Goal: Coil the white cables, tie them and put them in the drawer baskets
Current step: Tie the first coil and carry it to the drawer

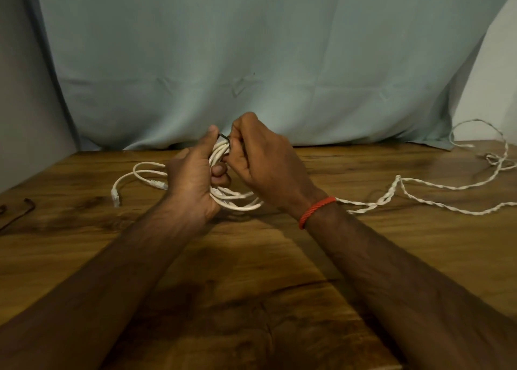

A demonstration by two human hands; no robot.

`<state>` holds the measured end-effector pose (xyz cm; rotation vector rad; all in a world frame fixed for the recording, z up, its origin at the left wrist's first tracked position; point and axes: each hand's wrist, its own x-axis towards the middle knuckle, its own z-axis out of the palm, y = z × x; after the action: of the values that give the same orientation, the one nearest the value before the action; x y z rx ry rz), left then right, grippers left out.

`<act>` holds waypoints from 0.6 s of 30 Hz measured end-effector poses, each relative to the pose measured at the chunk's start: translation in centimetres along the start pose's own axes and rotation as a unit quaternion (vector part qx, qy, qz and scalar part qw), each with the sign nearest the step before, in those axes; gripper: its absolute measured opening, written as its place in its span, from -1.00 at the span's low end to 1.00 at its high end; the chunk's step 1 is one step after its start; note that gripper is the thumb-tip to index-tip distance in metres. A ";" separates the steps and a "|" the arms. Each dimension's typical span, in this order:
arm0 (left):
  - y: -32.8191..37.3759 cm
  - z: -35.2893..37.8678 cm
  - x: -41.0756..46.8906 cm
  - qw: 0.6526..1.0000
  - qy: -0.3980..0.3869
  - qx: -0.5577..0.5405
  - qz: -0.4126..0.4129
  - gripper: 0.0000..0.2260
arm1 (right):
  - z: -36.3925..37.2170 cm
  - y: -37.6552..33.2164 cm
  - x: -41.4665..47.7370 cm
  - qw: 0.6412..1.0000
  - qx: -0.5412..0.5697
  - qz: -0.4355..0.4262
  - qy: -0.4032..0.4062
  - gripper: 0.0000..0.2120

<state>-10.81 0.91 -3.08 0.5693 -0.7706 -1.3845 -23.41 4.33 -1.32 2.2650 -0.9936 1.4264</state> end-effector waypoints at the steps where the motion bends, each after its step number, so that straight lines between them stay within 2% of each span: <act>1: 0.0 -0.1 0.1 1.000 -0.014 -0.012 -0.019 -0.75 | -0.2 -0.1 0.0 1.000 -0.001 -0.005 0.008 -0.78; 4: -0.3 -0.3 0.3 0.998 -0.026 -0.015 -0.050 -0.73 | -0.5 -0.2 0.0 0.999 0.001 -0.019 0.027 -0.81; 8: -0.6 -0.4 0.8 0.989 -0.084 -0.052 -0.112 -0.76 | -1.2 -0.3 -0.1 0.999 -0.001 -0.025 0.046 -0.80; 10: -0.3 -0.2 0.7 0.990 -0.080 -0.045 -0.108 -0.69 | -1.8 -0.8 -0.1 0.998 -0.019 -0.027 0.054 -0.80; 12: -0.1 0.2 0.2 0.991 -0.077 -0.043 -0.098 -0.67 | -2.6 -1.5 0.1 0.998 -0.029 -0.024 0.050 -0.80; 16: 0.2 2.3 -2.7 0.968 -0.138 -0.089 -0.188 -0.75 | -5.4 -2.9 -0.2 0.998 -0.060 -0.027 0.021 -0.77; 18: 0.4 3.8 -4.6 0.971 -0.143 -0.076 -0.177 -0.77 | -7.3 -3.5 -0.4 0.997 -0.077 -0.025 0.012 -0.77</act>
<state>-13.52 5.77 -1.07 0.4026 -0.8085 -1.8685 -26.14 11.17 2.15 2.1427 -0.9952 1.3053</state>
